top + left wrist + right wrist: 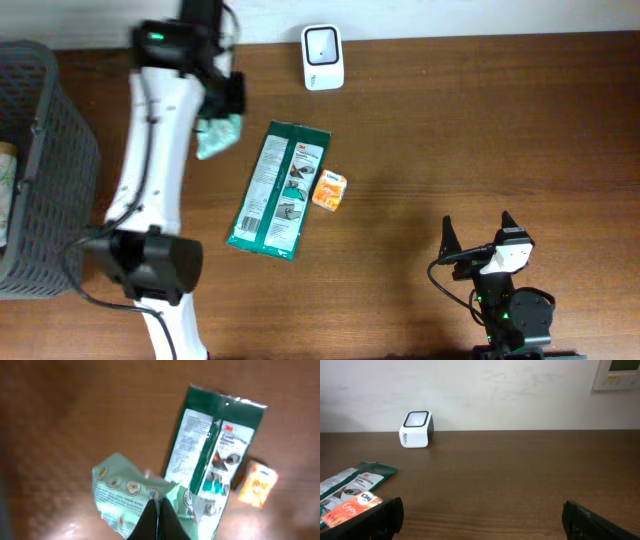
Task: Scan the item barcode
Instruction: 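Carry the mint-green pack right and drop it beside the orange pack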
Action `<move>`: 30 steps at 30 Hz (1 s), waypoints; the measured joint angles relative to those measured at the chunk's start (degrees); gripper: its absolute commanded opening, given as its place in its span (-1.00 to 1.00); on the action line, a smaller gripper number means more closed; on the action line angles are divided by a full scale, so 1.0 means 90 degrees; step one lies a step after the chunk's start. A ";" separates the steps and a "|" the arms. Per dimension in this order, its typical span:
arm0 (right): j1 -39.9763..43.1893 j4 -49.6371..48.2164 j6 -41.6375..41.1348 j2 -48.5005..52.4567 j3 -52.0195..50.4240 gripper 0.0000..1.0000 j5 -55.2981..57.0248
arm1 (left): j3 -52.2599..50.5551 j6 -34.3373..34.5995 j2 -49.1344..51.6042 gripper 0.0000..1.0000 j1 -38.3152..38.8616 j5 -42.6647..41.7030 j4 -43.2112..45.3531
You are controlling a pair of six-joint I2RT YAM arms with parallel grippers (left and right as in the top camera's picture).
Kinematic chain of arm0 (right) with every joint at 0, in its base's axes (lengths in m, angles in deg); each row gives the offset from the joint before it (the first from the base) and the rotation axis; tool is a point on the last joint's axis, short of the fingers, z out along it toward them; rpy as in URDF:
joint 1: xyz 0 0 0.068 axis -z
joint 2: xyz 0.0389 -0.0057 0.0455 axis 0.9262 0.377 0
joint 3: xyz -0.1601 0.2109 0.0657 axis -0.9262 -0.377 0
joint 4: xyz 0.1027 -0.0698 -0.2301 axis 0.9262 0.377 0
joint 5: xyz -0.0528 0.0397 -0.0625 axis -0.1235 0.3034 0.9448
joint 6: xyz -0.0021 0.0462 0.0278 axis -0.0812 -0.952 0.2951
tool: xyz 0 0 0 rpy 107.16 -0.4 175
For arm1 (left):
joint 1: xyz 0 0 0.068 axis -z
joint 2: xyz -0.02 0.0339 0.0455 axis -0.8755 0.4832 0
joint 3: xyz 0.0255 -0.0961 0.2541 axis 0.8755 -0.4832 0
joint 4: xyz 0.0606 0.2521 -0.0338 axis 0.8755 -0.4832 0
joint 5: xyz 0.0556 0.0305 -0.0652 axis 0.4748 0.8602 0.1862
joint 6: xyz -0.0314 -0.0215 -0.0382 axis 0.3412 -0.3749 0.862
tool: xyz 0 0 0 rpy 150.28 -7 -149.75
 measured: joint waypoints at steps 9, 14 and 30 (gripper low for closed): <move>0.0000 0.0000 0.0000 0.0000 0.0000 0.97 0.0002 | -0.3371 0.3228 0.0010 -1.00 0.0005 0.0313 0.2676; 0.0000 0.0000 0.0000 0.0000 0.0000 0.97 0.0002 | -0.3997 0.5455 0.0007 -1.00 0.0036 0.0311 0.2710; 0.0000 0.0000 0.0000 0.0000 0.0000 0.97 0.0002 | -0.2458 0.1829 0.0002 -1.00 0.2368 0.1134 0.3342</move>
